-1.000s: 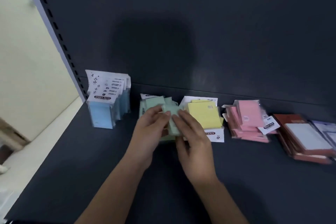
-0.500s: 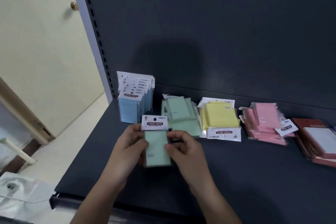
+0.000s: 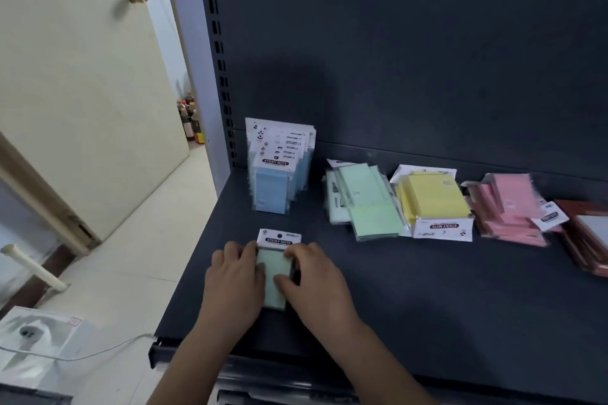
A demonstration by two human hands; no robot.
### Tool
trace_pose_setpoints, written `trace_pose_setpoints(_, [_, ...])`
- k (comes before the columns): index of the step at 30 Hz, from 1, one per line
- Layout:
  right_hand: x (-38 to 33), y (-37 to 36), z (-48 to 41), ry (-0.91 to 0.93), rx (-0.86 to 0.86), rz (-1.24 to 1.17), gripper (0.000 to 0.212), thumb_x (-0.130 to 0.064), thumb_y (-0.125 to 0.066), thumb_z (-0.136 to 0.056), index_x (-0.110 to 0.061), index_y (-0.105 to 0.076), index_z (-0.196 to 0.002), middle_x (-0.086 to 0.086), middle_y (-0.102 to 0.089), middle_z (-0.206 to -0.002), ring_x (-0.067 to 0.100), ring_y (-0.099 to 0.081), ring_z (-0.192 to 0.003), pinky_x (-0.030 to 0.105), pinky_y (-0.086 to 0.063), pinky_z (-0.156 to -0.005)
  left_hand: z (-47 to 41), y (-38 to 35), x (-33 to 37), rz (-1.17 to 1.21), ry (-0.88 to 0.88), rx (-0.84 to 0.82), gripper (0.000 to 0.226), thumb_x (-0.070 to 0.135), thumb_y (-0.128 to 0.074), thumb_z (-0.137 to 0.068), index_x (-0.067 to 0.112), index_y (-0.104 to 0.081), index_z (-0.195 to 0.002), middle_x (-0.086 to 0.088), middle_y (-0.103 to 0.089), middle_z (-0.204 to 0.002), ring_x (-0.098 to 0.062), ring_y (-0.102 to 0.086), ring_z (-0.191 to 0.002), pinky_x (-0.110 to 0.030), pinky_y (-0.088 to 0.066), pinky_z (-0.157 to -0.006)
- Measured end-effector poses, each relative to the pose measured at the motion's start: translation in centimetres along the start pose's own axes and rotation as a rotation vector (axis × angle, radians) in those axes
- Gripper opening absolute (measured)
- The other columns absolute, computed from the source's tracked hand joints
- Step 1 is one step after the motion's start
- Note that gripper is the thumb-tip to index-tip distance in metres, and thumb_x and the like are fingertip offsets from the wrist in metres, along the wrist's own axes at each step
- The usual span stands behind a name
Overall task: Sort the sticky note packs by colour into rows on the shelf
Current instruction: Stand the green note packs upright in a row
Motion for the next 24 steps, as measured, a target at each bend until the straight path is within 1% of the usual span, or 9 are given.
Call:
trace_pose_setpoints(4, [0.5, 1.3, -0.4, 0.018, 0.047, -0.020, 0.029, -0.029, -0.061, -0.086, -0.021, -0.056, -0.114, -0.007, -0.051, -0.110, 0.011, -0.056, -0.098, 0.028, -0.046, -0.087, -0.6, 0.7, 0.9, 0.045, 0.006, 0.045, 0.041, 0.022, -0.048, -0.092, 0.016, -0.041, -0.132, -0.006, -0.043, -0.122, -0.025, -0.037, -0.112, -0.032, -0.034, -0.088])
trace_pose_setpoints(8, [2.7, 5.6, -1.8, 0.036, 0.441, -0.048, 0.019, -0.012, -0.061, -0.085, -0.015, -0.063, -0.104, -0.004, -0.058, -0.102, 0.013, -0.053, -0.095, 0.019, -0.039, -0.084, -2.1, 1.6, 5.0, 0.310, -0.191, 0.160, 0.022, 0.016, -0.059, -0.086, 0.013, -0.059, -0.109, -0.002, -0.060, -0.102, -0.025, -0.046, -0.101, -0.034, -0.037, -0.085])
trace_pose_setpoints(10, [4.0, 7.8, -2.7, 0.009, 0.583, -0.041, 0.024, -0.008, -0.060, -0.084, -0.012, -0.062, -0.107, 0.001, -0.060, -0.108, 0.019, -0.051, -0.103, 0.022, -0.036, -0.091, -3.1, 1.6, 8.0, 0.388, -0.287, 0.128, 0.026, 0.021, -0.057, -0.089, 0.015, -0.057, -0.115, 0.001, -0.060, -0.108, -0.021, -0.045, -0.105, -0.030, -0.035, -0.090])
trace_pose_setpoints(12, [5.3, 9.3, -3.7, -0.074, 0.564, -0.065, 0.033, -0.009, -0.059, -0.085, -0.012, -0.058, -0.117, 0.002, -0.059, -0.117, 0.021, -0.048, -0.112, 0.029, -0.037, -0.098, -4.4, 1.1, 10.7, 0.428, -0.305, 0.043, 0.041, 0.025, -0.054, -0.091, 0.014, -0.045, -0.130, -0.001, -0.054, -0.123, -0.020, -0.041, -0.117, -0.029, -0.032, -0.097])
trace_pose_setpoints(15, [7.0, 9.6, -4.6, -0.141, 0.426, -0.115, 0.038, -0.009, -0.055, -0.086, -0.010, -0.055, -0.124, 0.007, -0.062, -0.117, 0.025, -0.053, -0.112, 0.040, -0.043, -0.096, -5.4, -0.3, 13.2, 0.376, -0.250, -0.089, 0.053, 0.027, -0.046, -0.095, 0.014, -0.026, -0.142, -0.004, -0.039, -0.142, -0.021, -0.029, -0.132, -0.032, -0.025, -0.106])
trace_pose_setpoints(18, [7.5, 9.1, -4.3, -0.093, 0.414, -0.112, 0.033, -0.002, -0.053, -0.086, -0.008, -0.062, -0.118, 0.007, -0.063, -0.118, 0.024, -0.049, -0.120, 0.034, -0.039, -0.103, -5.4, -1.3, 13.8, 0.459, -0.212, -0.075, 0.051, 0.021, -0.045, -0.095, 0.016, -0.028, -0.142, -0.003, -0.038, -0.144, -0.020, -0.028, -0.133, -0.032, -0.024, -0.107])
trace_pose_setpoints(21, [6.9, 9.3, -3.3, -0.078, 0.483, -0.217, 0.024, -0.005, -0.056, -0.088, -0.009, -0.068, -0.109, -0.014, -0.060, -0.108, 0.012, -0.038, -0.126, 0.020, -0.030, -0.105, -5.1, -1.7, 13.5, 0.635, -0.204, 0.058, 0.041, 0.021, -0.051, -0.093, 0.012, -0.043, -0.132, -0.004, -0.052, -0.124, -0.019, -0.045, -0.118, -0.026, -0.034, -0.098])
trace_pose_setpoints(22, [6.7, 9.4, -3.0, -0.078, 0.506, -0.281, 0.021, -0.006, -0.058, -0.087, -0.011, -0.069, -0.104, -0.021, -0.057, -0.100, 0.009, -0.041, -0.122, 0.017, -0.031, -0.101, -5.0, -1.6, 13.5, 0.702, -0.190, 0.126, 0.033, 0.020, -0.054, -0.092, 0.012, -0.050, -0.124, -0.003, -0.054, -0.116, -0.015, -0.050, -0.108, -0.018, -0.036, -0.090])
trace_pose_setpoints(24, [6.2, 9.4, -2.4, -0.093, 0.536, -0.486, 0.016, -0.005, -0.060, -0.086, -0.016, -0.070, -0.090, -0.018, -0.062, -0.088, 0.004, -0.055, -0.102, 0.019, -0.042, -0.091, -4.9, -1.0, 13.3, 0.854, -0.111, 0.222, 0.010, 0.017, -0.059, -0.089, 0.018, -0.058, -0.098, -0.003, -0.055, -0.103, -0.007, -0.051, -0.087, -0.007, -0.035, -0.076])
Point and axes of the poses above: each hand's wrist, its own z-axis away from the middle knuckle, its own y-axis out of the back of the hand, x = y × z, the point moved 1 cm from there along -z, towards the middle knuckle
